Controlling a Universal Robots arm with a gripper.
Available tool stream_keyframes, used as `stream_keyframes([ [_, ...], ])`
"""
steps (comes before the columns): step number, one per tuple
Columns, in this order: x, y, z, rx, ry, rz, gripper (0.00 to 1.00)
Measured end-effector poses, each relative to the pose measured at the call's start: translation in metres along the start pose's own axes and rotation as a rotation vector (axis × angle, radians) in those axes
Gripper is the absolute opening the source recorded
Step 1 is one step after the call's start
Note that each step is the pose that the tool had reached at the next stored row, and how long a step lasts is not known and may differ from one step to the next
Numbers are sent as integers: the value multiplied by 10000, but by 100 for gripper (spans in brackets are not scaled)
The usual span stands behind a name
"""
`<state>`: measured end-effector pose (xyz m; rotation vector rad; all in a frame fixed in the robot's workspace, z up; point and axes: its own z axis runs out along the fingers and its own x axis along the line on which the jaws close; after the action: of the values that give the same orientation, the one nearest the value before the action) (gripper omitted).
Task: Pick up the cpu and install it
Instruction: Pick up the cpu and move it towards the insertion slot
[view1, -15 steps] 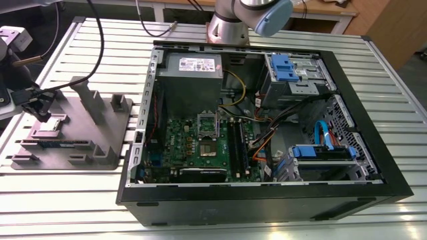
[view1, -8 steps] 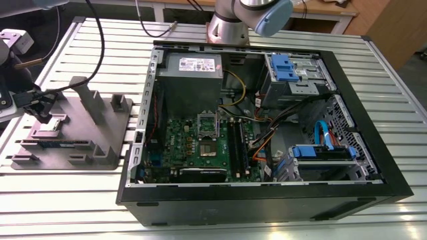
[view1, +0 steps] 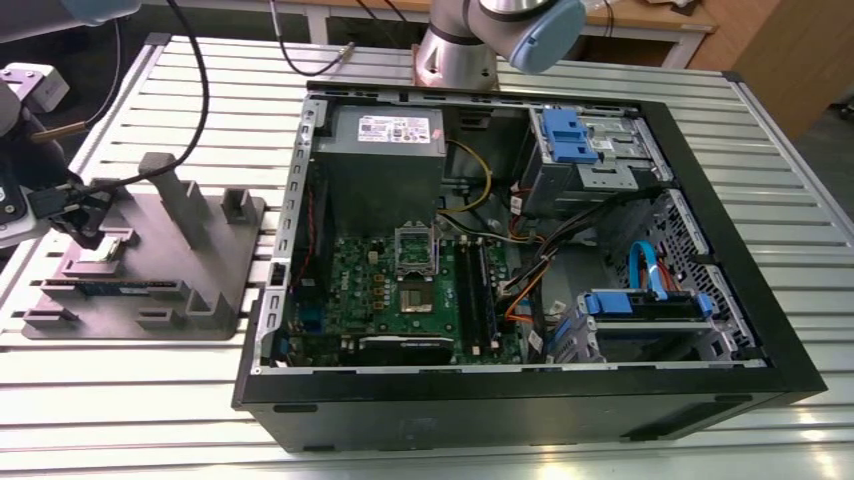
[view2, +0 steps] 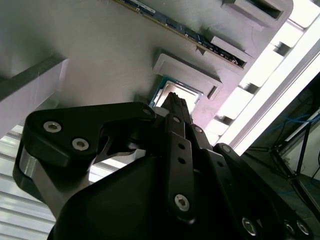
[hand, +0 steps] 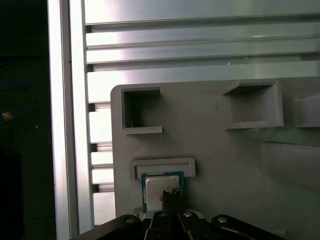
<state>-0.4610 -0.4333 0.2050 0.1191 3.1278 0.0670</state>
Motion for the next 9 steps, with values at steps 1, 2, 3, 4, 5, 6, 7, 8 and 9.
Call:
stream_keyframes([
  [1, 1, 3, 7, 0, 0, 0, 11],
  [2, 3, 7, 12, 1, 1, 1, 11],
  [3, 5, 12, 18, 1, 1, 1, 11],
  [4, 6, 16, 26, 0, -2, 0, 11],
  [5, 7, 19, 32, 0, -2, 0, 11],
  [6, 8, 20, 36, 1, 0, -1, 11],
  [7, 9, 20, 37, 3, 2, -1, 11],
  [8, 9, 20, 37, 4, 2, -2, 11],
  [9, 9, 21, 38, 4, 0, 0, 11],
])
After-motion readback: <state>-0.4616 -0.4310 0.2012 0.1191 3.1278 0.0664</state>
